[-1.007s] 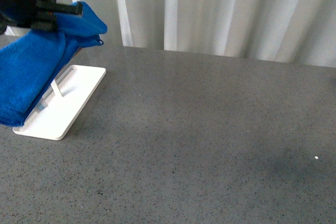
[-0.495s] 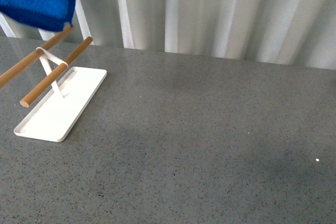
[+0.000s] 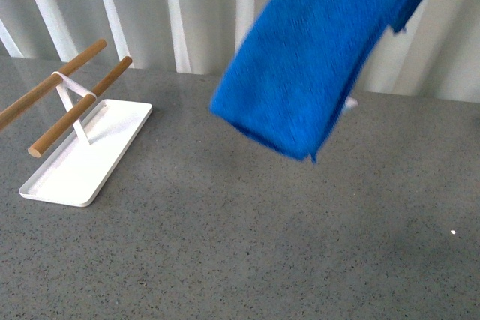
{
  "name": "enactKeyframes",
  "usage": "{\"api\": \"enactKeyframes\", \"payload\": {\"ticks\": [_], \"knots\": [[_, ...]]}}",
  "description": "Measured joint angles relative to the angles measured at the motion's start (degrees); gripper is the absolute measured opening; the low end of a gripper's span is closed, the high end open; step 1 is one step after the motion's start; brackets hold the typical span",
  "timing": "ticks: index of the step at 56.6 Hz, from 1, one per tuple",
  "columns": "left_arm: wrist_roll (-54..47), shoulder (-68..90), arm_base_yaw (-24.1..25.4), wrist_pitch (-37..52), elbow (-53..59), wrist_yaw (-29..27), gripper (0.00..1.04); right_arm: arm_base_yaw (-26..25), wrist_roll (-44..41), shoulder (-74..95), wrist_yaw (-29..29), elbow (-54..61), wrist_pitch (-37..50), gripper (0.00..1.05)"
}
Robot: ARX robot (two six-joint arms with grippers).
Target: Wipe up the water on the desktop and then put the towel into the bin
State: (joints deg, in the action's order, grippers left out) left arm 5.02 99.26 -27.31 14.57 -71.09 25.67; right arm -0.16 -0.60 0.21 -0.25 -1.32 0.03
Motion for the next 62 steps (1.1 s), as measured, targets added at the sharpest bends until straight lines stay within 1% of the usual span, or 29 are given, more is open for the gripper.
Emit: {"api": "enactKeyframes", "payload": {"ticks": [7,19,20,21,22,23,25,28,31,32,34,35,40,48,56,62], "knots": [[-0.33,3.08,-1.7,3.39,2.93,0.94,0.04,0.0,0.0,0.0,0.0,0.0,0.0,0.98],[1.4,5.01,-2.05,7.8,3.67,0.76,0.04,0.0,0.0,0.0,0.0,0.0,0.0,0.98],[1.51,5.22,-2.05,7.98,3.67,0.28,0.04,-0.15,0.28,0.17,-0.94,-0.09,-0.26,0.98],[1.53,5.4,-2.05,7.98,3.67,0.09,0.04,-0.94,0.83,0.85,-3.74,-0.57,-1.95,0.98],[1.6,5.46,-2.05,8.0,3.67,0.02,0.04,-2.21,2.03,1.97,-8.02,-1.53,-4.59,0.98],[1.73,5.64,-2.05,8.09,3.67,-0.07,0.04,-2.84,2.29,2.75,-10.01,-2.05,-5.86,0.98],[1.88,5.95,-2.05,8.33,3.67,-0.22,0.04,-4.61,3.69,5.99,-17.29,-3.78,-9.62,0.98],[2.27,6.23,-2.21,8.41,3.67,-0.2,0.04,-5.4,4.66,8.98,-23.1,-5.4,-10.8,0.98],[2.62,6.43,-2.38,8.5,3.67,-0.17,0.04,-6.05,4.98,10.6,-27.08,-7.52,-10.84,0.98],[2.69,6.51,-2.4,8.52,3.67,-0.17,0.04,-6.25,4.98,10.91,-27.39,-8.09,-10.82,0.98],[2.8,6.6,-2.49,8.52,3.67,-0.2,0.04,-7.21,5.09,11.85,-30.36,-10.47,-10.71,0.98],[2.82,6.6,-2.54,8.52,3.67,-0.2,0.04,-7.52,5.18,12.09,-30.97,-11.04,-10.6,0.98],[3.26,6.6,-2.8,9.01,3.67,-0.26,0.04,-11.06,5.57,14.32,-36.61,-15.54,-9.05,0.98],[4.15,6.56,-3.58,9.62,3.72,-0.28,0.04,-11.76,5.9,25.42,-39.47,-18.45,-0.72,0.98],[4.74,6.29,-4.07,9.75,3.82,-0.22,0.04,-9.53,7.1,40.39,-38.07,-20.63,5.66,0.98],[5.31,6.03,-4.24,9.84,3.93,-0.17,0.04,-8.0,8.57,49.03,-38.36,-21.75,9.22,0.98]]}}
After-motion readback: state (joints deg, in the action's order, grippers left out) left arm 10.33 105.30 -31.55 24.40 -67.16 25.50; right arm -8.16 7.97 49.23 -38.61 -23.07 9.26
